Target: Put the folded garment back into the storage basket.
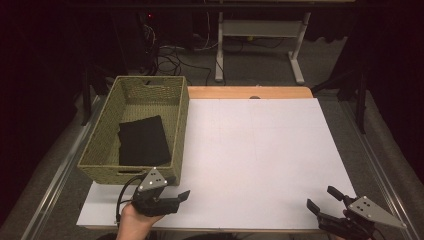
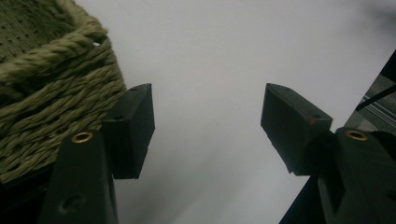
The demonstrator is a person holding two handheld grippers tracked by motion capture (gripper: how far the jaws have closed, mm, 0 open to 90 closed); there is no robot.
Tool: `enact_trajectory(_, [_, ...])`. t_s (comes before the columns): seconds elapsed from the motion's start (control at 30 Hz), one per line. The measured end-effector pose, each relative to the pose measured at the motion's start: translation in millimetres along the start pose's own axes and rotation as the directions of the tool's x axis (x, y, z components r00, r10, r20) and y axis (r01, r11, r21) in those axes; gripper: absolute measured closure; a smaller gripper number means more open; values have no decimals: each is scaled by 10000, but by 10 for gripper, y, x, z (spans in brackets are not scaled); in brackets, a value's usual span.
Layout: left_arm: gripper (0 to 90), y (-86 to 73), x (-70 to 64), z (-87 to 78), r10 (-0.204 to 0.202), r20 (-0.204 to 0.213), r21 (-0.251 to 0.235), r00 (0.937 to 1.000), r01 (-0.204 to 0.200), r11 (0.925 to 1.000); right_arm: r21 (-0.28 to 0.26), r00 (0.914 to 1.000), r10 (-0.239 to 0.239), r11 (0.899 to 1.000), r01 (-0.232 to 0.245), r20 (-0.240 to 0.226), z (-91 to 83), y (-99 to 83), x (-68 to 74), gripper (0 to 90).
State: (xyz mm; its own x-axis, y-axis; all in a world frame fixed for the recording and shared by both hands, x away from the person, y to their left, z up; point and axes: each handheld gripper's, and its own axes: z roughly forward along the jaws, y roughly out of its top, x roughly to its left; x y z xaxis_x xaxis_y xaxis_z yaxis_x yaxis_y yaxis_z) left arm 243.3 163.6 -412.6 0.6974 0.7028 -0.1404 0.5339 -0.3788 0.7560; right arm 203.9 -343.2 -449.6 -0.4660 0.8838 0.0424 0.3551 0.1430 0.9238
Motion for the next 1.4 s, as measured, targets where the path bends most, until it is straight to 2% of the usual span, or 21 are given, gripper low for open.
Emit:
enact_trajectory(0.5, [328, -125, 89, -112, -136, -242, -246, 9996, 130, 9996, -3, 10000, -7, 10000, 7, 14, -2, 0, 1, 178])
enact_trajectory(0.97, [328, -222, 180, -255, -436, -499, -453, 9978, 413, 9981, 21, 10000, -12, 10000, 12, 39, -3, -2, 0, 178])
enact_trajectory(1.4, [328, -307, 259, -376, -477, -790, -617, 9957, 429, 9972, 16, 10000, -28, 10000, 28, 39, -6, -3, -1, 178])
